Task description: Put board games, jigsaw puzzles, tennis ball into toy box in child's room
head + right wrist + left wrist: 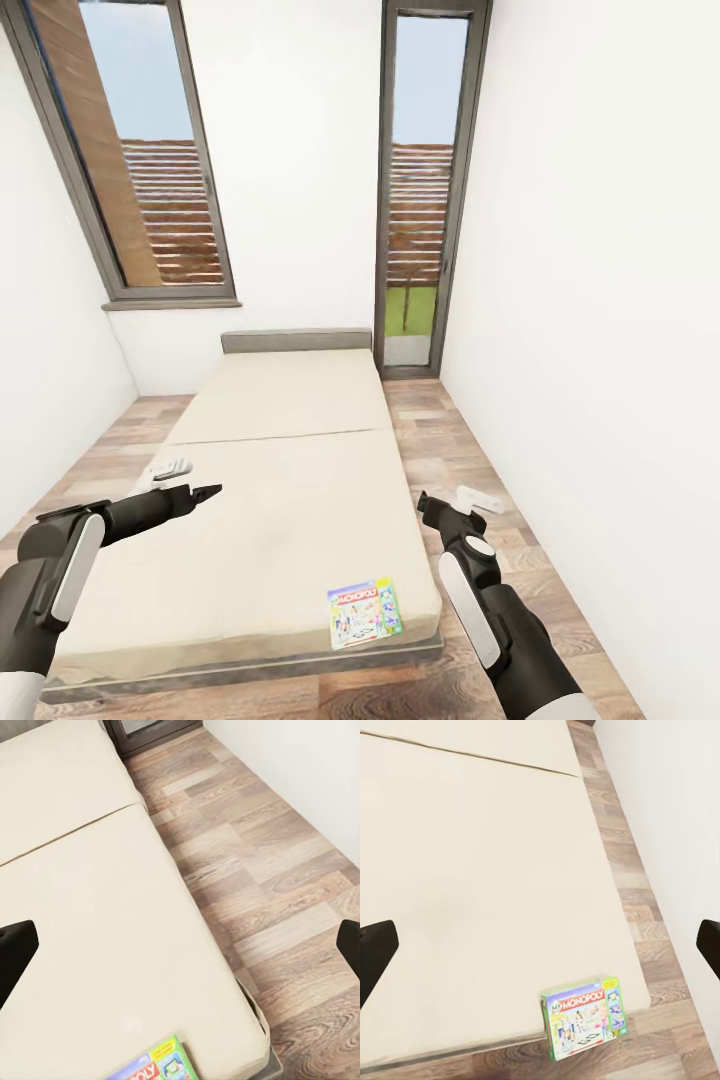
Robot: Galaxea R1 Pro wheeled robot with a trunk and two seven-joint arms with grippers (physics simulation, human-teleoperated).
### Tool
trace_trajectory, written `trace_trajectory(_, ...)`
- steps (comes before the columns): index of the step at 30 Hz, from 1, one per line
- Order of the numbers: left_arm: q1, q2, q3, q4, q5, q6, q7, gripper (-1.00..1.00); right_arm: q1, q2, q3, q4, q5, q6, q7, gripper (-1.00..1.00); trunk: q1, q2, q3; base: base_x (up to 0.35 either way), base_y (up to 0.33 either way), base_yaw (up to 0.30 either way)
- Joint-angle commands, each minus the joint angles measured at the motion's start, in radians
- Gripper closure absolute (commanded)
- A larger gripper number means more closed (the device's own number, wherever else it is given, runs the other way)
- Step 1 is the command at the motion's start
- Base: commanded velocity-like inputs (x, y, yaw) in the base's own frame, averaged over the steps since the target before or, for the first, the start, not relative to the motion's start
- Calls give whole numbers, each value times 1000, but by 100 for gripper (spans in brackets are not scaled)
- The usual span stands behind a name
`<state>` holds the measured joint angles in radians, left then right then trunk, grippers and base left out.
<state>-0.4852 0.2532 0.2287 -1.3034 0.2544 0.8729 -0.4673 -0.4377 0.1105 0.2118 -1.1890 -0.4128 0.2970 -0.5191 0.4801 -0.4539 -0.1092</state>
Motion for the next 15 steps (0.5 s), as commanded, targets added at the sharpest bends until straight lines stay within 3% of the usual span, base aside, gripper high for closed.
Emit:
trace_trajectory(1, -1, 0, 1, 0, -1, 6, -4, -100, -1, 0, 2, -1, -5, 4, -8, -100, 1, -2, -2, -7, 3, 0)
trace_trajectory(15, -1, 0, 3, 0, 0, 6, -5, -100, -1, -2, 3, -11, -13, 5, -7, -100, 1, -2, -2, -74, 56, 0)
